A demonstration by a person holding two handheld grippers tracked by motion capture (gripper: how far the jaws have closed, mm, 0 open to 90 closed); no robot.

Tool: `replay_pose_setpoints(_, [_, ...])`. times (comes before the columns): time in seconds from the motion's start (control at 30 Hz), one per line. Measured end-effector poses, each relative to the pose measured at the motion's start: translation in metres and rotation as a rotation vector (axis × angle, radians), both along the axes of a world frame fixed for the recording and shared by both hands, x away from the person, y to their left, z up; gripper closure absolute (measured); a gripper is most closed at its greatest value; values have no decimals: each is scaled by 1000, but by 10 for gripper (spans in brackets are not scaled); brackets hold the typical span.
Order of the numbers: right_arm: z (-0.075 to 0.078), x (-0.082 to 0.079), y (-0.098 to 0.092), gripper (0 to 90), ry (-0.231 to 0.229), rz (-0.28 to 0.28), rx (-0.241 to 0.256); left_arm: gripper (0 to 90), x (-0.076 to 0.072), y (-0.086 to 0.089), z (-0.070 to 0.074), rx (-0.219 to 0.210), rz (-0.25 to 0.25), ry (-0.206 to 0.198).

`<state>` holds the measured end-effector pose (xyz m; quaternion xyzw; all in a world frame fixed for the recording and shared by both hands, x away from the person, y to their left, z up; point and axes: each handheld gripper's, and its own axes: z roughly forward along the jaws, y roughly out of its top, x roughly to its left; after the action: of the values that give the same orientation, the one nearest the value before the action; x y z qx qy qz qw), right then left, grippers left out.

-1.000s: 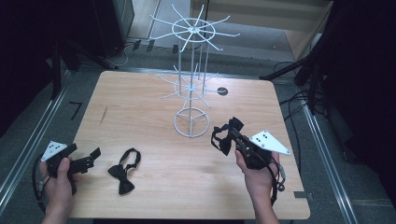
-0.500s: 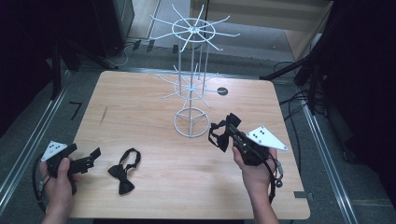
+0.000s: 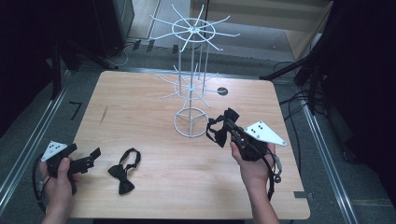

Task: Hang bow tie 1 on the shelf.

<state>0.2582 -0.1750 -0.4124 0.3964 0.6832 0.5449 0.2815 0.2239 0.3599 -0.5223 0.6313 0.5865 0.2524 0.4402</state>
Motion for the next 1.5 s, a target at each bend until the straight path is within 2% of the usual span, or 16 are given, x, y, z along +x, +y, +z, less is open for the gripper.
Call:
replay_pose_setpoints(0.53, [7,8,6,894,-11,3,17,0,0,0,0,0,0,0])
replay_pose_setpoints(1.5, [14,25,18,894,0,2,29,0,0,0,0,0,-1,-1])
